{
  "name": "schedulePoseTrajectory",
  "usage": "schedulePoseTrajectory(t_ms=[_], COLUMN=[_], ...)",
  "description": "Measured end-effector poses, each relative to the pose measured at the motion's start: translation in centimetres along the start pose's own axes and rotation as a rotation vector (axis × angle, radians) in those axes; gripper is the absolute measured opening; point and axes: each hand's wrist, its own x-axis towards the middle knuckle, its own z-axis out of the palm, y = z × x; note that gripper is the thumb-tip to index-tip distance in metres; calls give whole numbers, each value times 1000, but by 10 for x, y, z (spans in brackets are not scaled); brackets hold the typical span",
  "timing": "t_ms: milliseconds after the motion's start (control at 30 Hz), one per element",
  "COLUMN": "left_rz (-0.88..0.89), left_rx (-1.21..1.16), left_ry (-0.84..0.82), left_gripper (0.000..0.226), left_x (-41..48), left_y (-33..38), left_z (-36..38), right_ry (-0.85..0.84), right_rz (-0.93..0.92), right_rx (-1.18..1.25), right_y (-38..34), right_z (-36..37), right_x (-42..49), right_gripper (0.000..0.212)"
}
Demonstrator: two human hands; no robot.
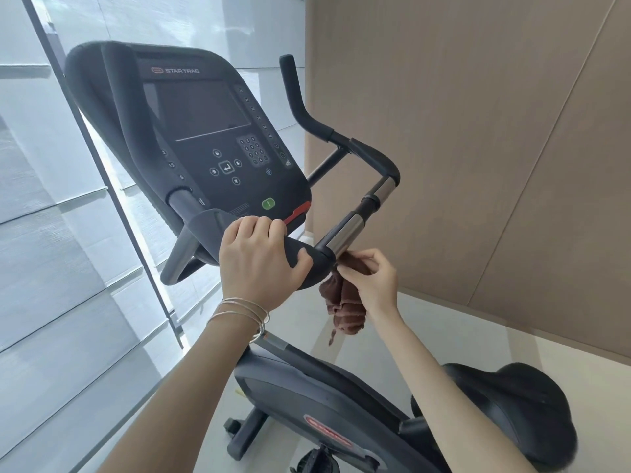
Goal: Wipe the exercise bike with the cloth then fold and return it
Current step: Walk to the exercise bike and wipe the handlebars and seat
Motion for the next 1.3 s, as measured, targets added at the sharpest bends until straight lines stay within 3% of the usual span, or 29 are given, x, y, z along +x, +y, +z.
schedulePoseTrajectory(t_ms=[100, 200, 267, 333, 467, 567, 833, 967, 1133, 1300], left_rz=[-1, 0, -1, -6, -7, -5, -1, -1, -91, -108], left_rx=[-4, 6, 12, 12, 12, 19, 15, 59, 141, 64], left_ry=[4, -10, -11, -5, -27, -44, -109, -136, -324, -424], left_gripper=[38, 39, 39, 39, 39, 41, 45, 49, 63, 56], left_x=[0, 0, 0, 0, 1, -1, 1, 4, 22, 52], left_y=[1, 1, 1, 1, 1, 3, 7, 16, 47, 87], left_z=[0, -1, -1, -1, -2, -4, -11, -8, 6, 36], right_ry=[49, 228, 287, 215, -91, -122, -67, -49, -271, -114], right_rz=[23, 133, 60, -115, -371, -461, -254, -339, -382, -403], right_rx=[56, 263, 279, 136, -268, -368, -451, -375, -486, -476], right_y=[-3, -16, -37, -63, -97, -81, -75, -63, -74, -64], right_z=[-12, -26, -38, -43, -18, 2, -31, -29, -29, -56], right_x=[13, 41, 62, 77, 51, 14, 51, 41, 68, 126], right_gripper=[20, 21, 23, 24, 19, 16, 16, 12, 14, 5])
